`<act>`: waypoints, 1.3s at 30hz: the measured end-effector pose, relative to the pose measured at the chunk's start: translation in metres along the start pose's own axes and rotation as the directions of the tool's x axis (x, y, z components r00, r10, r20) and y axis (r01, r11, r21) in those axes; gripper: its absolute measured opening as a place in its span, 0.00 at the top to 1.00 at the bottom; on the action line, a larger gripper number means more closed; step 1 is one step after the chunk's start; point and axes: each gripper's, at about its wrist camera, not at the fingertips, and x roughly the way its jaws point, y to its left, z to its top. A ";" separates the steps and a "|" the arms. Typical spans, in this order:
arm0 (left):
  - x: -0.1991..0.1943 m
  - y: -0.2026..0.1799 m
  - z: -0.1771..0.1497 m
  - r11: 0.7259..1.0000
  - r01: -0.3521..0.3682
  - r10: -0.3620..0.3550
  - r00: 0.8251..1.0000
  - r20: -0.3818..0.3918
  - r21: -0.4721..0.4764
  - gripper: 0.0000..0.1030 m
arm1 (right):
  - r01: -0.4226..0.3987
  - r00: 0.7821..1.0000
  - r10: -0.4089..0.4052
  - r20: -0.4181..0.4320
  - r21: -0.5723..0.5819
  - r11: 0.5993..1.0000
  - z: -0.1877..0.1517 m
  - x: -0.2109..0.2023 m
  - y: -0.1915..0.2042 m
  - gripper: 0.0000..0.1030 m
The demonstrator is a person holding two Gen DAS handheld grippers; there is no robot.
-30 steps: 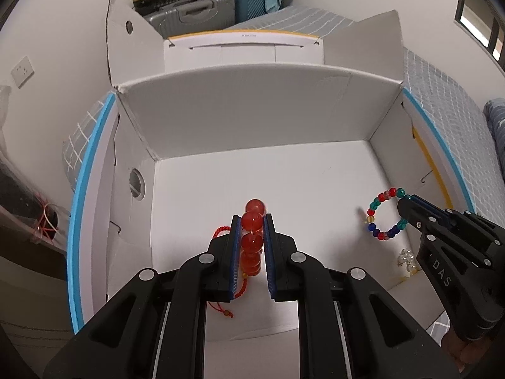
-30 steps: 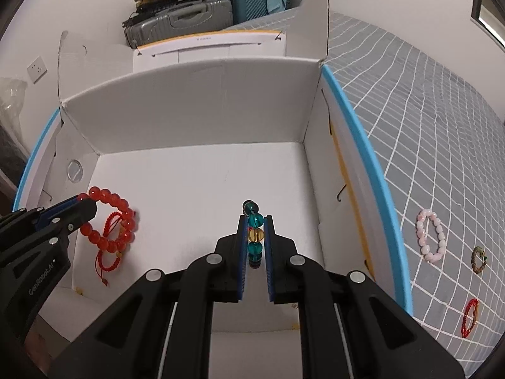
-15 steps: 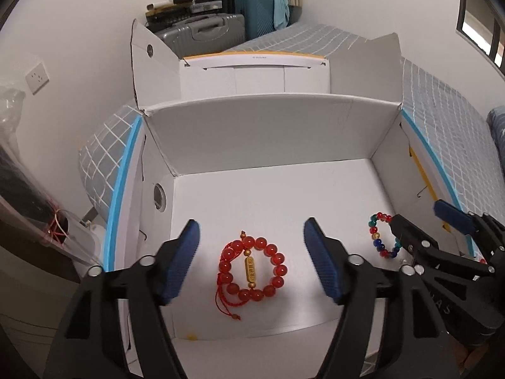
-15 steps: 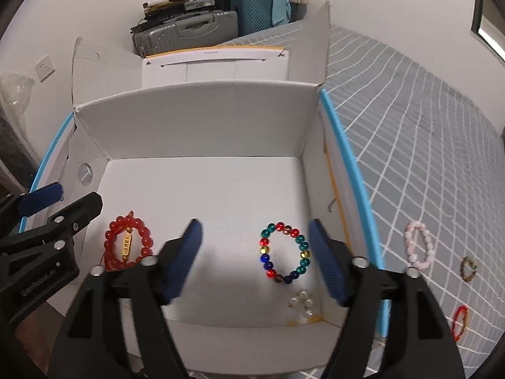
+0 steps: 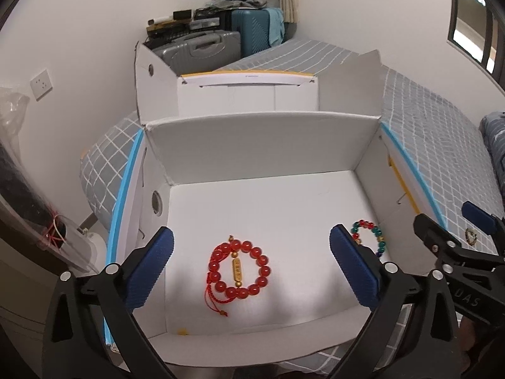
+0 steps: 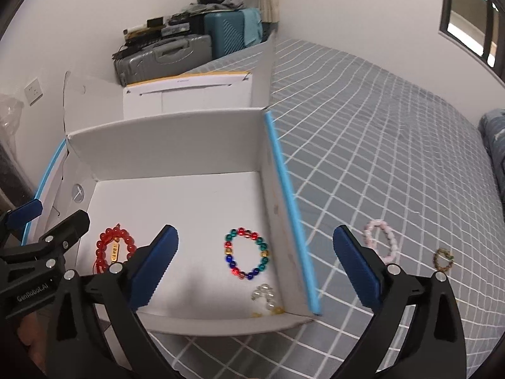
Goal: Organize jewelry
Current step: 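Move both tools back over the remaining jewelry on the bed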
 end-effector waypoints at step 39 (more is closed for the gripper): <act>-0.002 -0.309 -0.029 0.865 0.370 -0.348 0.929 -0.126 0.340 0.05 | 0.262 0.960 -0.219 -0.175 0.283 0.923 -0.170 -0.099 -0.237 0.07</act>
